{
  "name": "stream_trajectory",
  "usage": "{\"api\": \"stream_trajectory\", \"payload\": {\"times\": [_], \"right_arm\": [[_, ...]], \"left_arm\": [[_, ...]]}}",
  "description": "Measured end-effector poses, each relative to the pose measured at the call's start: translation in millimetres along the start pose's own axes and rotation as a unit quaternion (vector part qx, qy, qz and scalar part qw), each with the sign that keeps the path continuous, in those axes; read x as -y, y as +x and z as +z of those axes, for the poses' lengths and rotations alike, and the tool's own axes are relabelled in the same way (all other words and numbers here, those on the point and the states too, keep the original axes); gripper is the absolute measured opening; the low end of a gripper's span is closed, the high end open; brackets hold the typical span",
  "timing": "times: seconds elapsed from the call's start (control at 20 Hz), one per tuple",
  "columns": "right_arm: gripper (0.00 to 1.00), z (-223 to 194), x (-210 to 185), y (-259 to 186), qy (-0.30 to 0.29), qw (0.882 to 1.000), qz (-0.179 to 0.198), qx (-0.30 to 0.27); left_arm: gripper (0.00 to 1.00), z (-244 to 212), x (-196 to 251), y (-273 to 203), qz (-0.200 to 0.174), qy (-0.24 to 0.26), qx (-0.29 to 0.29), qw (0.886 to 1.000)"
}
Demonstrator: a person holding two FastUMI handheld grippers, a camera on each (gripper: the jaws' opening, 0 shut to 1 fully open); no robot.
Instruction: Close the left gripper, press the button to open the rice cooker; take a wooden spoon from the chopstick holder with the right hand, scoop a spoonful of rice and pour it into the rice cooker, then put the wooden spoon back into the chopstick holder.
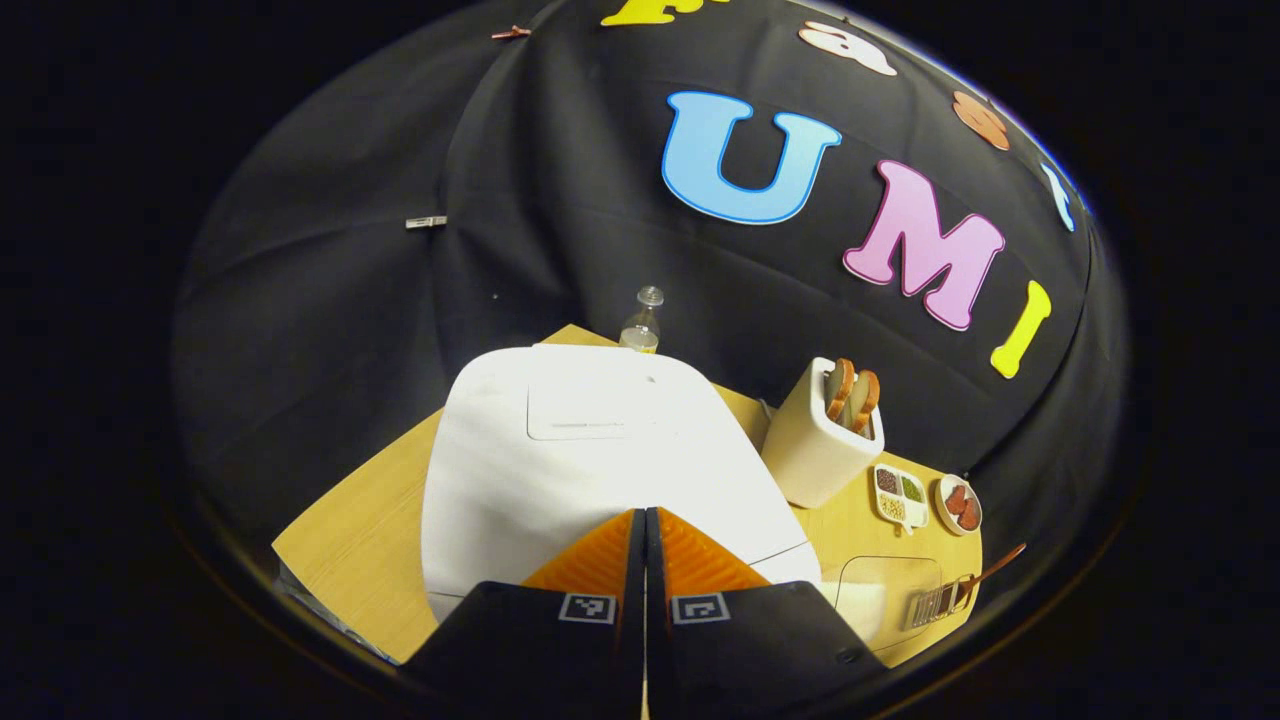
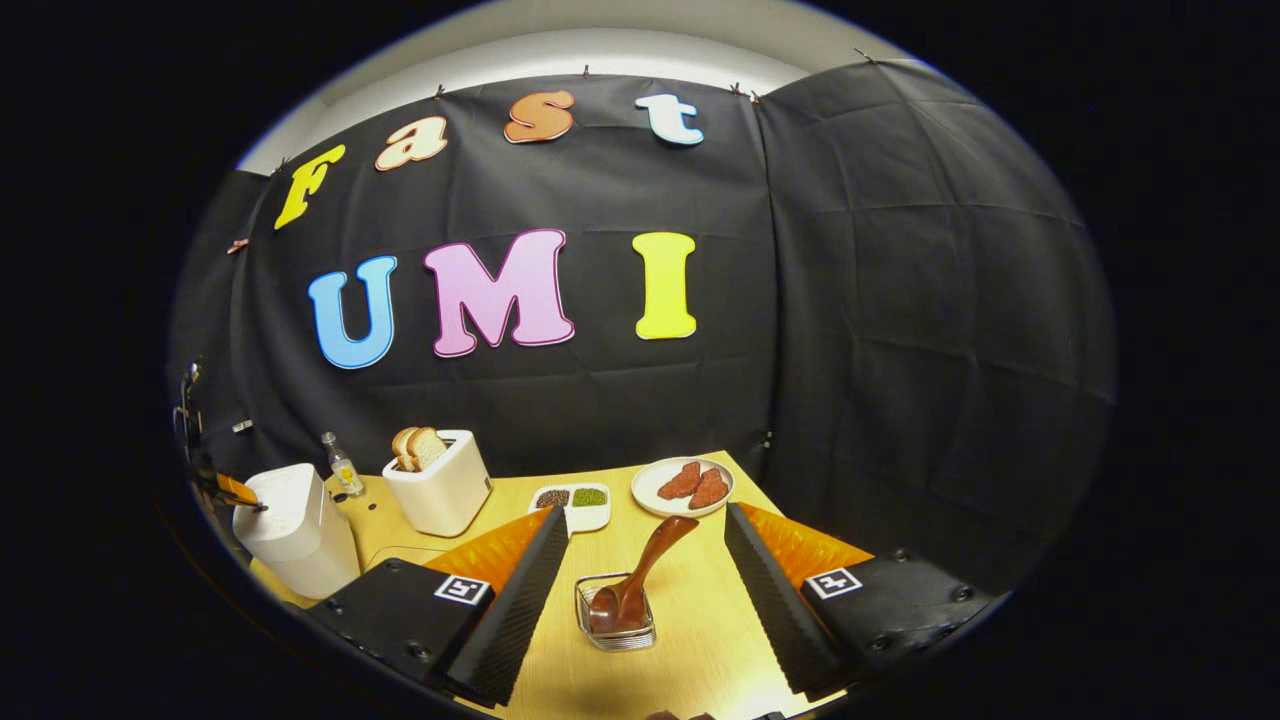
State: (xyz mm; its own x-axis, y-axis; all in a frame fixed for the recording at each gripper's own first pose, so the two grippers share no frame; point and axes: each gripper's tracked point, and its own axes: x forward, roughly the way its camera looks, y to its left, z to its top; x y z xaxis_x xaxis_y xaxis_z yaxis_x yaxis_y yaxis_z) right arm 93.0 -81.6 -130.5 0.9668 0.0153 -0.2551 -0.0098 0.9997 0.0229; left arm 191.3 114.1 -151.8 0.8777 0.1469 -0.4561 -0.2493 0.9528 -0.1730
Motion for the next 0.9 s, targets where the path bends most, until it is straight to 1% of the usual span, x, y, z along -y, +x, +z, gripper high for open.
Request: {"api": "stream_trajectory", "payload": {"times": [0.05, 0.2, 0.25, 0.3, 0.35, 0.45, 0.5, 0.6, 0.65, 0.75, 0.8, 0.9], "right_arm": [[0.98, -1, 3, 0, -0.002, 1.000, -0.001, -0.001], [0.99, -2, 13, -1, -0.002, 1.000, -0.002, 0.001], [0.98, -3, 14, -2, -0.001, 1.000, 0.001, 0.002], [0.98, -5, 12, -3, -0.004, 1.000, 0.008, 0.004], [0.98, -5, 10, -3, -0.010, 1.000, 0.014, 0.008], [0.98, -5, 7, -1, -0.020, 0.999, 0.028, 0.011], [0.98, -5, 5, 1, -0.019, 0.999, 0.034, 0.009], [0.98, -1, 4, 5, -0.014, 0.999, 0.043, 0.011], [0.98, -1, 5, 8, -0.014, 0.999, 0.045, 0.012], [0.98, -2, 4, 11, -0.017, 0.998, 0.051, 0.014], [0.98, -3, 4, 13, -0.019, 0.998, 0.053, 0.012], [0.98, -8, 4, 18, -0.017, 0.998, 0.059, 0.005]], "left_arm": [[0.07, 4, 0, 0, 0.003, 0.004, 0.008, 1.000], [0.07, 1, -1, 1, 0.013, 0.013, 0.007, 1.000], [0.07, -5, -2, 2, 0.019, 0.013, -0.001, 1.000], [0.07, 0, -1, 2, 0.024, 0.010, 0.011, 1.000], [0.07, -2, -3, 2, 0.033, 0.007, 0.005, 0.999], [0.07, 4, -4, -3, 0.045, 0.016, 0.012, 0.999], [0.07, 15, -2, -9, 0.049, 0.023, 0.030, 0.998], [0.07, 44, 11, -29, 0.059, 0.035, 0.084, 0.994], [0.07, 64, 13, -44, 0.069, 0.044, 0.120, 0.989], [0.07, 98, 17, -79, 0.085, 0.054, 0.173, 0.980], [0.06, 104, 26, -97, 0.084, 0.053, 0.193, 0.976], [0.06, 111, 42, -124, 0.067, 0.051, 0.219, 0.972]]}}
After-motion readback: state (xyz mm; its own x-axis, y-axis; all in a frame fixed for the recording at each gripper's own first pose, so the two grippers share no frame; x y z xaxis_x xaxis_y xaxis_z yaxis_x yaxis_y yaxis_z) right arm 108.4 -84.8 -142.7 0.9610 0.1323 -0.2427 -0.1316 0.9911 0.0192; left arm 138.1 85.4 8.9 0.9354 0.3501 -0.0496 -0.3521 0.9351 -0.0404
